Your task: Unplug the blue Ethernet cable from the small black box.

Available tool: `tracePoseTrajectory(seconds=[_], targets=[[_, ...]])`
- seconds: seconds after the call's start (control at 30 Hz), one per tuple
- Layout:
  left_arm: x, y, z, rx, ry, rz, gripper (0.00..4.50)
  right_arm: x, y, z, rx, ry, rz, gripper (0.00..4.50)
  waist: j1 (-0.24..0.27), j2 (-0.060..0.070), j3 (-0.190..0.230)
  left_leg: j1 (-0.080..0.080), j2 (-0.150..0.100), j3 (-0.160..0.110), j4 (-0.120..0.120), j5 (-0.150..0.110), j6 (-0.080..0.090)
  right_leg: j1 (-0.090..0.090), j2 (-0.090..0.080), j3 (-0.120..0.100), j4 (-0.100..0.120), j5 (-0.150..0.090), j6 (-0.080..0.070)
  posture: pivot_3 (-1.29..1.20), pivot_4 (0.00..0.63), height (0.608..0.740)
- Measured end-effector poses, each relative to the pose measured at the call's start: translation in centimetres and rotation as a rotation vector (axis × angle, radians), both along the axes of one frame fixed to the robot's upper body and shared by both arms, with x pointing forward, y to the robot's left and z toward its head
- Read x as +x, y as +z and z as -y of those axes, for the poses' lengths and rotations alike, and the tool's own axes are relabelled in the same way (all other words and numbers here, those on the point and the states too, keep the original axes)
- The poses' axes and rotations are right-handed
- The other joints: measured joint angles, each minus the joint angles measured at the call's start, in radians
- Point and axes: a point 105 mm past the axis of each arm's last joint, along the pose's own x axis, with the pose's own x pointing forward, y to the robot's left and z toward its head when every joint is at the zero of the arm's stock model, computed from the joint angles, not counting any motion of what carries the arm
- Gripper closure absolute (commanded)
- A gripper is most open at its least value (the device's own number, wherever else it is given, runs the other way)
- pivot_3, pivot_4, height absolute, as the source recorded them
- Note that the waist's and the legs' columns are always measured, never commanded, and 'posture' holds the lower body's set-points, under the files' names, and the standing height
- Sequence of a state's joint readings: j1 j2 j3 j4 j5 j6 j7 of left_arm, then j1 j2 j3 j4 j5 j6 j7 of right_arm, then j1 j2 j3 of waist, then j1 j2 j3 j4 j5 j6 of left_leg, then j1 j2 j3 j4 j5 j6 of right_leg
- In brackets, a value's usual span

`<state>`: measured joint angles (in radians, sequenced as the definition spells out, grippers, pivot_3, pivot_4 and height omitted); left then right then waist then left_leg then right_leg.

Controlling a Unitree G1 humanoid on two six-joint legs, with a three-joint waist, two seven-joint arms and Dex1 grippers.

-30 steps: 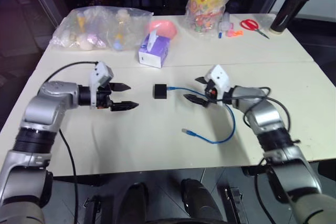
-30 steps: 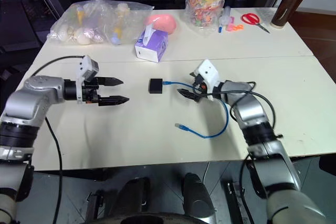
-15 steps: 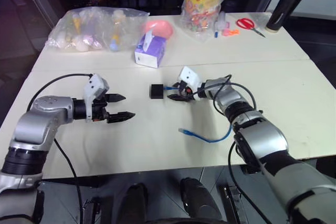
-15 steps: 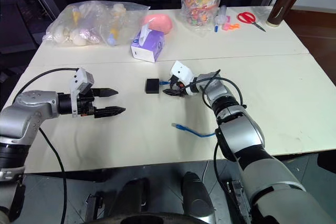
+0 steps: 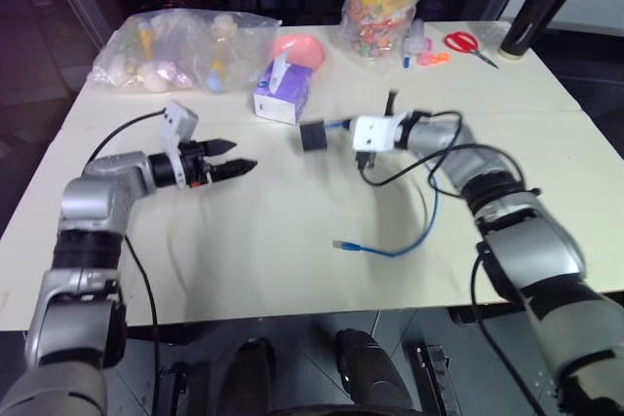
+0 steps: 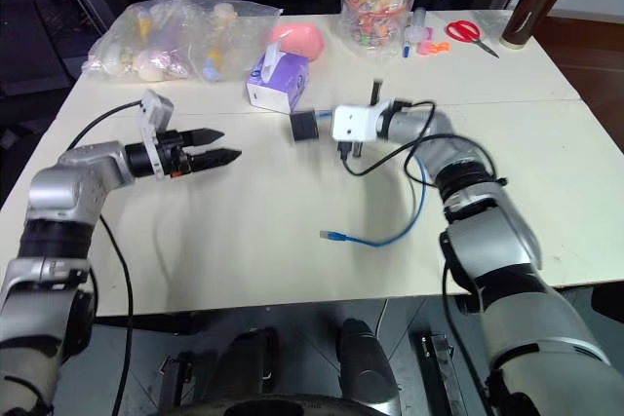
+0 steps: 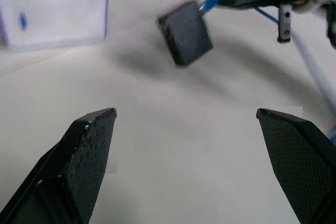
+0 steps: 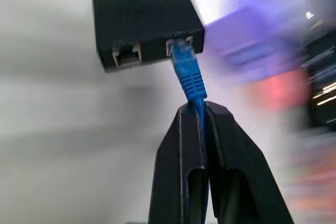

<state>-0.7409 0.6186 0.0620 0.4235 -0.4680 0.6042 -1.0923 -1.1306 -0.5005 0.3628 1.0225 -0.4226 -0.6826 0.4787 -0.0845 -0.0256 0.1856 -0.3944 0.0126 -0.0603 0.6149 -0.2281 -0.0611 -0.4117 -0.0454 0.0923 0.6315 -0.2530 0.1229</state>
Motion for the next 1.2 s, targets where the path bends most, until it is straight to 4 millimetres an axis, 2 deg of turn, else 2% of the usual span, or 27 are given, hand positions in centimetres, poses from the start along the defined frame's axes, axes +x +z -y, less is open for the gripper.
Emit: tracePoseTrajectory(seconds=[0.07,0.2,0.33,0.47,0.6,0.7,0.9,0.97,1.03,1.13,1.2], targets=[[0.7,1.7,1.5,-0.108,-0.092,-0.026,0.00,-1.1,2.2,0.0,0.032,0.047,0.114,4.40,0.001,0.000,0.000,0.000,0.000,-0.001,-0.002,-0.001,0.001,0.000,0.000,-0.002,-0.001,0.000,0.000,0.00,0.150,0.739],[1.5,3.9,3.8,-0.263,-0.232,-0.080,0.00,-2.4,2.9,0.2,0.067,0.070,0.179,4.40,0.006,0.000,0.000,0.000,0.000,-0.001,-0.002,-0.002,0.003,0.001,0.000,-0.003,-0.002,-0.001,0.001,0.00,0.150,0.739],[2.7,4.4,5.9,-0.355,-0.258,-0.103,0.00,-3.0,3.5,0.3,0.112,0.055,0.182,4.40,0.012,-0.001,0.000,-0.001,0.000,0.000,0.001,-0.002,0.003,0.002,0.000,-0.003,-0.002,-0.001,0.001,0.00,0.150,0.739],[3.3,4.7,7.6,-0.333,-0.281,-0.078,0.00,-3.7,4.6,0.0,0.136,0.056,0.197,4.40,0.013,-0.001,0.000,0.002,0.000,-0.001,0.001,-0.001,0.002,0.004,0.000,-0.003,-0.002,-0.001,0.001,0.00,0.150,0.739],[3.6,4.1,9.0,-0.306,-0.276,-0.073,0.00,-4.1,4.2,0.1,0.140,0.039,0.175,4.40,0.014,-0.001,0.000,0.002,0.000,-0.001,0.001,-0.001,0.002,0.004,0.000,-0.003,-0.002,-0.001,0.001,0.00,0.150,0.739],[3.9,3.8,10.0,-0.312,-0.270,-0.067,0.85,-4.6,3.8,-0.1,0.146,0.039,0.152,4.50,0.015,-0.001,0.000,0.001,0.000,-0.001,0.001,-0.001,0.002,0.004,0.000,-0.003,-0.002,-0.001,0.001,0.00,0.150,0.739],[3.7,4.4,10.6,-0.352,-0.301,-0.051,3.37,-4.8,3.3,-0.1,0.150,0.015,0.120,4.50,0.015,-0.001,0.000,0.001,0.000,-0.001,0.001,-0.001,0.002,0.004,0.000,-0.003,-0.001,-0.001,0.001,0.00,0.150,0.739],[3.5,4.5,10.9,-0.353,-0.323,-0.051,3.96,-4.8,3.1,0.0,0.152,0.002,0.108,4.50,0.015,-0.001,0.000,0.001,0.000,-0.001,0.001,-0.001,0.002,0.004,0.000,-0.003,-0.001,-0.001,0.001,0.00,0.150,0.739],[3.4,4.5,10.8,-0.348,-0.329,-0.050,3.95,-4.9,3.1,0.0,0.152,0.003,0.104,4.50,0.015,-0.001,0.000,0.001,0.000,-0.001,0.001,-0.001,0.002,0.004,0.000,-0.003,-0.002,-0.001,0.001,0.00,0.150,0.739],[3.5,4.3,10.7,-0.331,-0.318,-0.051,3.95,-5.1,2.9,0.0,0.159,0.002,0.073,3.60,0.015,-0.001,0.000,0.001,0.000,-0.001,0.001,-0.001,0.002,0.004,0.000,-0.003,-0.001,-0.001,0.001,0.00,0.150,0.739],[3.7,4.3,10.3,-0.320,-0.298,-0.050,3.95,-5.6,2.4,-0.1,0.169,0.014,0.041,2.57,0.015,-0.001,0.000,0.001,0.000,-0.001,0.001,-0.001,0.002,0.004,0.000,-0.003,-0.001,-0.001,0.001,0.00,0.150,0.739]])
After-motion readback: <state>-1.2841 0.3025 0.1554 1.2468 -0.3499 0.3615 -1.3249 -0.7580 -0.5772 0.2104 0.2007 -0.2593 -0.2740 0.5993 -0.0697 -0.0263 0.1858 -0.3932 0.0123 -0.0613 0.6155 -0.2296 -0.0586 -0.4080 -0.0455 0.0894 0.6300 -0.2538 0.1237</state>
